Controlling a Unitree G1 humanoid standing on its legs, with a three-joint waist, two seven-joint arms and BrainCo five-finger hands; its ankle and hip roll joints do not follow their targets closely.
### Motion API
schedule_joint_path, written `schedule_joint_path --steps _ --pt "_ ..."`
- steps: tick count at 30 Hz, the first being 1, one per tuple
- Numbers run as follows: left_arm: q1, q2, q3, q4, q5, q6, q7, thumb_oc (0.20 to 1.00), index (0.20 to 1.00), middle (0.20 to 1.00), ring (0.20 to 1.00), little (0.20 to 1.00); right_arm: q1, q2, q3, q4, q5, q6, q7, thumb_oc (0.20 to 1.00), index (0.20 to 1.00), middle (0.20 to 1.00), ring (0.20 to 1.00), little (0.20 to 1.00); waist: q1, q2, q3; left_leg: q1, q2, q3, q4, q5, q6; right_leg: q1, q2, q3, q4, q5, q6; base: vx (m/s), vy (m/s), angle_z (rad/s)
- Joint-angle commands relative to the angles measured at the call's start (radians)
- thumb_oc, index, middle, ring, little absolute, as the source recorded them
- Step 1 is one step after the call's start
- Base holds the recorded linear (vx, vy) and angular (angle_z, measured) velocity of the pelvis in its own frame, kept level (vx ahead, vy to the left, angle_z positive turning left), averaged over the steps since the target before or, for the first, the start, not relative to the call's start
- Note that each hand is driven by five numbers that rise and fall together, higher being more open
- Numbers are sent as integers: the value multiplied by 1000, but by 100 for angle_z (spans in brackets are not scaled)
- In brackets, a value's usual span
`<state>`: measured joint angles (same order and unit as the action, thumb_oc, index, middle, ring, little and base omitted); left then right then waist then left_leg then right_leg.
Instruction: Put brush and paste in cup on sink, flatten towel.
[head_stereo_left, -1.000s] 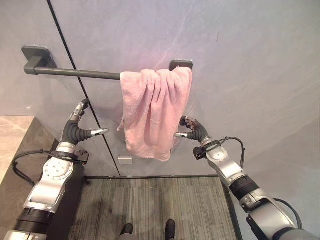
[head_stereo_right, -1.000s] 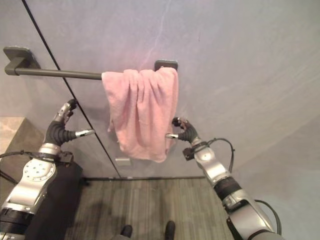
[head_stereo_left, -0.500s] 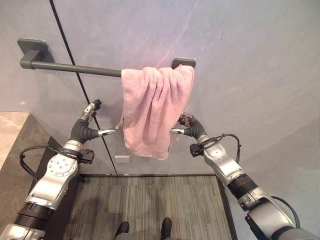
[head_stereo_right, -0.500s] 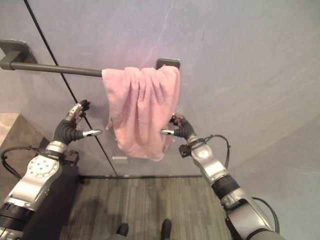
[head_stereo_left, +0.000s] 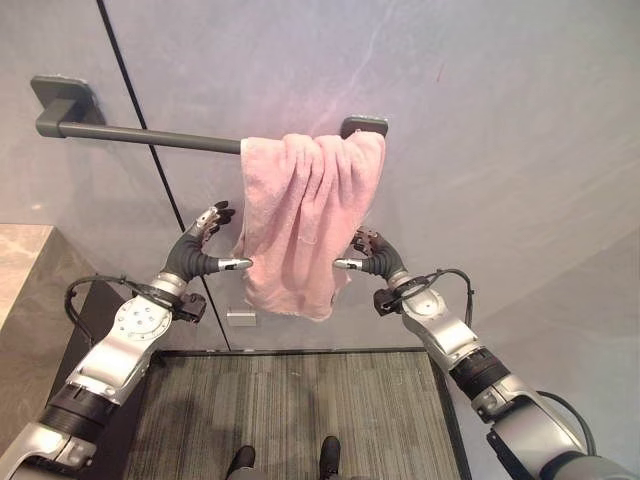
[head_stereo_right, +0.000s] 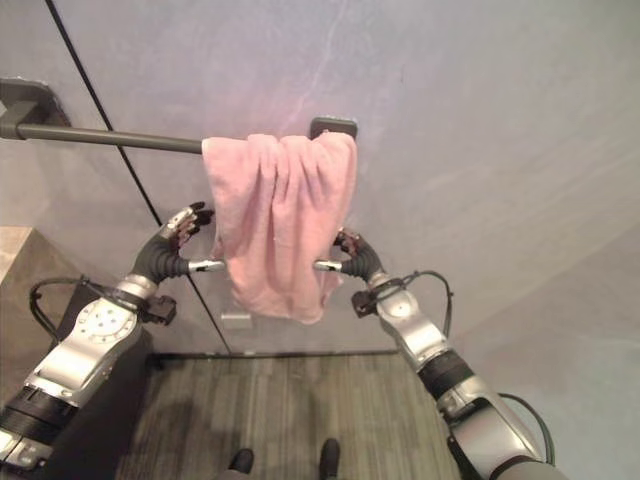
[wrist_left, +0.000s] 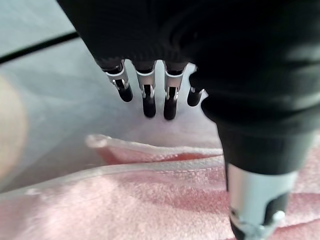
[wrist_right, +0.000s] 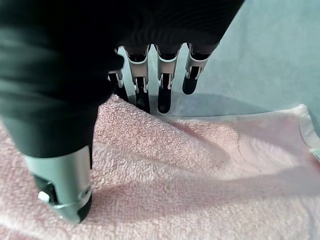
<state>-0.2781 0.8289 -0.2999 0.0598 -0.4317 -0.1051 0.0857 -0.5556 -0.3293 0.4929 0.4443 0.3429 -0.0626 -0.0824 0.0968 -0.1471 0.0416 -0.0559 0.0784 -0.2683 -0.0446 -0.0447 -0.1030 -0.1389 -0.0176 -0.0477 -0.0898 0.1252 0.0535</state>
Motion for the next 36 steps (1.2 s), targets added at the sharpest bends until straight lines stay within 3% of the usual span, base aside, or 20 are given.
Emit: schedule_joint_path --steps 1,4,5,7,26,32,36 --pt "-138 -1 -48 25 -6 -37 10 1000 1000 1000 1000 1000 -95 -6 -7 -42 26 -44 -7 1000 1000 1000 1000 1000 -18 19 -26 -6 -19 -9 -43 27 73 31 -85 -4 3 -52 96 3 4 -8" --pt "-150 -17 -47 36 3 -35 18 1000 1000 1000 1000 1000 -87 -4 -10 -44 25 -42 -6 1000 1000 1000 1000 1000 -20 22 -24 -10 -18 -8 -43 29 73 27 -86 -3 3 -53 95 1 0 -2" --pt "-150 -21 -45 41 3 -34 21 940 940 940 940 940 -83 -5 -12 -46 25 -40 -6 1000 1000 1000 1000 1000 -21 24 -22 -10 -19 -7 -43 29 73 26 -85 -3 3 -53 95 0 0 0" --pt "-148 -27 -45 44 -4 -34 19 200 200 200 200 200 -78 -8 -15 -48 25 -39 -7 1000 1000 1000 1000 1000 -22 25 -22 -10 -19 -8 -43 30 73 26 -85 -3 3 -54 95 0 0 0" --pt "-72 -80 -19 77 48 -18 6 200 200 200 200 200 -18 19 -44 -64 19 -45 -2 1000 1000 1000 1000 1000 -27 23 -31 -10 -9 -10 -43 24 72 31 -81 -9 3 -65 91 4 -1 0" --pt "-10 -32 108 -14 81 -39 32 200 200 200 200 200 -28 1 -67 -122 14 -54 5 1000 1000 1000 1000 1000 -11 18 -38 -1 -5 -17 -43 20 69 45 -79 -18 3 -73 88 0 0 0" --pt "144 -24 322 -227 166 -81 89 200 200 200 200 200 11 -26 -137 -404 8 -84 21 1000 1000 1000 1000 1000 2 7 -36 -5 -1 -23 -43 18 67 45 -77 -23 3 -79 84 -1 -3 1"
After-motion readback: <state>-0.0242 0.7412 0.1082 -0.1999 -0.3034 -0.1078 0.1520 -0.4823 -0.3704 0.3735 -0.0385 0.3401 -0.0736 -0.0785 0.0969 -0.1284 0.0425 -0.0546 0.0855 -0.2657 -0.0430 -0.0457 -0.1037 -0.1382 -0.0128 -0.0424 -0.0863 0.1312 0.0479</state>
